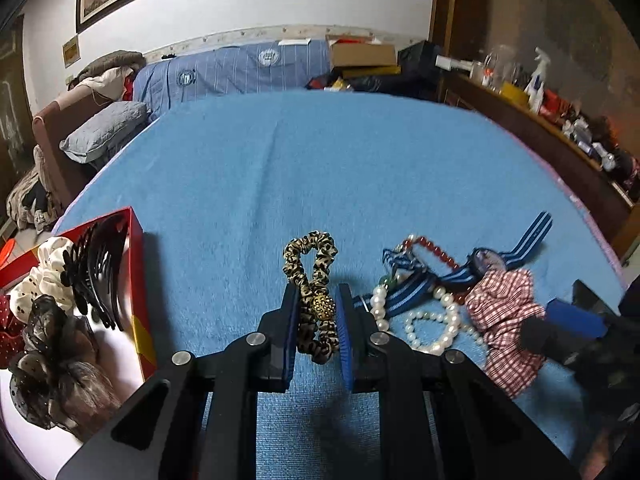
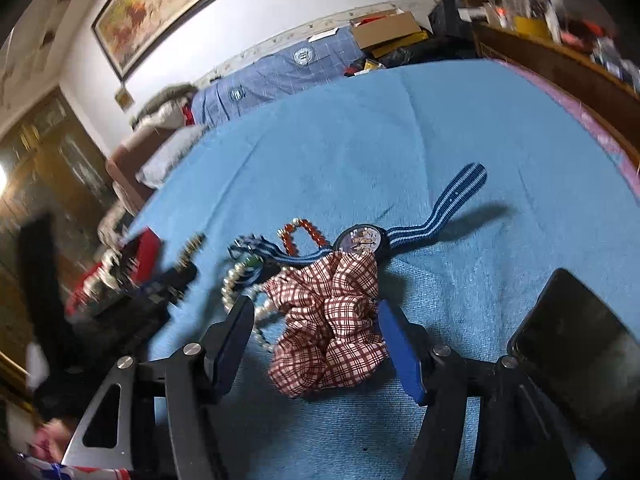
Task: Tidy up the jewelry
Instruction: 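Grasp the leopard-print scrunchie with the left tool while the right tool lifts the plaid scrunchie, then lift the leopard-print scrunchie with the left tool while the right tool holds the plaid scrunchie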
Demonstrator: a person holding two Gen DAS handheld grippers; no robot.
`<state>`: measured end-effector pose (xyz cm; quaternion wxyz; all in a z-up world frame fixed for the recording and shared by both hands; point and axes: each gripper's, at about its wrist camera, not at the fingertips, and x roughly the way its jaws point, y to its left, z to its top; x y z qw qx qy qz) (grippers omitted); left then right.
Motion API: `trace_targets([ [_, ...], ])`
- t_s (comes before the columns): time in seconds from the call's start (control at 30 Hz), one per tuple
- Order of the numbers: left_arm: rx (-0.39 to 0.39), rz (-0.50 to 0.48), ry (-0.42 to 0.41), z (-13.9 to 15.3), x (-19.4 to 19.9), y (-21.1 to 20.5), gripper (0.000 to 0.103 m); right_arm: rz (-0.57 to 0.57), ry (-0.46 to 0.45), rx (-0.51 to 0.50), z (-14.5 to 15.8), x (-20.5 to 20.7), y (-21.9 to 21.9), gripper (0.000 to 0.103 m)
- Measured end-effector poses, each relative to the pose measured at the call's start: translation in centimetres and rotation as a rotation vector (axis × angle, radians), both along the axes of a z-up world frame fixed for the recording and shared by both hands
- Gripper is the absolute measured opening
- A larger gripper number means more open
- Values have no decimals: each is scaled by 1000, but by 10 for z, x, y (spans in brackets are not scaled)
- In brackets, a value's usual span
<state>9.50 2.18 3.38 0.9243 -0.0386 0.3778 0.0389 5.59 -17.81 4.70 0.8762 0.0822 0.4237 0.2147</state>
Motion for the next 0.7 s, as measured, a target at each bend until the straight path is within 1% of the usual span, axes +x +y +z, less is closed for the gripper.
trace_targets([
  [0.07,-5,-4,-7,3,-1,2,17,11,2,-62,-5,0,10,69],
  [0.13,-7,-7,-12,3,-2,2,17,31,24,-80,-11,2,15,69],
  [0.2,-7,-15,-15,3,-3,1,17,43,36,-108,-17,4,19,48],
  [0.23,-3,-17,-20,4,-5,0,17,40,36,-136,-20,5,21,31],
  [0.27,3,-18,-25,4,-7,-3,17,33,28,-156,-21,5,22,27],
  [0.33,16,-21,-40,5,-9,-4,17,28,16,-148,-19,4,20,18],
  [0.4,44,-20,-59,5,-12,-7,17,13,-2,-129,-14,3,16,16],
  [0.47,65,-19,-68,5,-12,-8,17,1,-38,-80,-6,0,9,16],
  [0.57,80,-20,-79,6,-14,-11,17,5,-145,17,16,-13,0,16],
  [0.63,92,-18,-87,7,-14,-13,17,5,-211,30,26,-22,-1,16],
  [0.7,99,-17,-91,7,-14,-14,17,6,-248,31,31,-28,1,16],
])
